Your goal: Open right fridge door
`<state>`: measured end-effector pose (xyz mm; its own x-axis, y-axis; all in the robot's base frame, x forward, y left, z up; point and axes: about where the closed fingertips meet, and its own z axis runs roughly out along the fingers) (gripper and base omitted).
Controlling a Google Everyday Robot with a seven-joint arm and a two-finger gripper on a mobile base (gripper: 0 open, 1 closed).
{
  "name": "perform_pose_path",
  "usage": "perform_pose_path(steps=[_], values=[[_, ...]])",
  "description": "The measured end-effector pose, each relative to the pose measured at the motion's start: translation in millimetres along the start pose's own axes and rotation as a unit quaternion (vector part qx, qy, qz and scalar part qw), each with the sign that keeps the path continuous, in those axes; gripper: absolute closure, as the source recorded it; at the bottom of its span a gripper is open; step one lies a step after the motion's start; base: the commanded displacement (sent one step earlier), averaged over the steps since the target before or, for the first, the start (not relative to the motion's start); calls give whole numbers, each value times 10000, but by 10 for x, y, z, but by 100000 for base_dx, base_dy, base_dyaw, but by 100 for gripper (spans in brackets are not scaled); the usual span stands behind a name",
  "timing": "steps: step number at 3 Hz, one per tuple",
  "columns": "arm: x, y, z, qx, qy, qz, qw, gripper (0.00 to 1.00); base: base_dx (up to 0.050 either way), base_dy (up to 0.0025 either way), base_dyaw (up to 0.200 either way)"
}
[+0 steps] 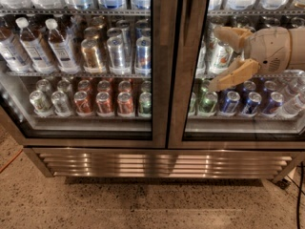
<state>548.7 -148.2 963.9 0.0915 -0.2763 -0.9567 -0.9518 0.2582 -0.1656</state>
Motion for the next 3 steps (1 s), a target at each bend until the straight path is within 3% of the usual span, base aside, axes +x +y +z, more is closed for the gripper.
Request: perform_pose_path(steps=[1, 2, 3], values=[[-265, -192, 214, 59, -20, -224, 9997, 0, 0, 0, 0], [-263, -179, 200, 57, -20, -223, 9997, 0, 0, 0, 0], [-276, -121, 217, -160, -24, -211, 9996, 0, 0, 0, 0]])
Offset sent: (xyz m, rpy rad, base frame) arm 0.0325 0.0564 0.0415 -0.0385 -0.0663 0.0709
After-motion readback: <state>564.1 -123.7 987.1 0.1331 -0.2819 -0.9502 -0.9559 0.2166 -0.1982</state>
